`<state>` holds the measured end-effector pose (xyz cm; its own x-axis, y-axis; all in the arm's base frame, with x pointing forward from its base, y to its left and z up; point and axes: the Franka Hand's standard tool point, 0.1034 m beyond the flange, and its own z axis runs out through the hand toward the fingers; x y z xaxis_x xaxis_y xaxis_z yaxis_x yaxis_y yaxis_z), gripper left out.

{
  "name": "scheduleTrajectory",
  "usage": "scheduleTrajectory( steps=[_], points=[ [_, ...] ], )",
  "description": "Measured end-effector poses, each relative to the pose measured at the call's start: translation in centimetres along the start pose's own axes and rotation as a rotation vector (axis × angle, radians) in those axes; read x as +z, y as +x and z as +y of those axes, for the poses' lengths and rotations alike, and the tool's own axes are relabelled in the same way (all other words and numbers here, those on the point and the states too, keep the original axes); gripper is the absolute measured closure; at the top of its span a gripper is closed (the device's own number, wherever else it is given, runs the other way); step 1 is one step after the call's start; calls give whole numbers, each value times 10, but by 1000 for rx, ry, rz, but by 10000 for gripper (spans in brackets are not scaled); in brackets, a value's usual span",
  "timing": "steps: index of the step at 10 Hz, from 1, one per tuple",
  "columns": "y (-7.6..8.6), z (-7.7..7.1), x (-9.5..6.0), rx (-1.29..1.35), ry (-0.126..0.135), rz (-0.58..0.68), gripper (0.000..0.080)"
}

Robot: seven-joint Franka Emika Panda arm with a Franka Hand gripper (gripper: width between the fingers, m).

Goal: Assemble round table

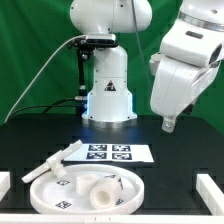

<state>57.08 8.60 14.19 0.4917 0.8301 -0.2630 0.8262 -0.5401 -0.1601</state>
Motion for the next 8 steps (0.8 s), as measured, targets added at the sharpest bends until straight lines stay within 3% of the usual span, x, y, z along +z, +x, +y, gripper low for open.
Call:
scheduleTrajectory(
  steps=[8],
  points=[
    [-1, 0, 1, -1, 3, 0, 150]
  ],
)
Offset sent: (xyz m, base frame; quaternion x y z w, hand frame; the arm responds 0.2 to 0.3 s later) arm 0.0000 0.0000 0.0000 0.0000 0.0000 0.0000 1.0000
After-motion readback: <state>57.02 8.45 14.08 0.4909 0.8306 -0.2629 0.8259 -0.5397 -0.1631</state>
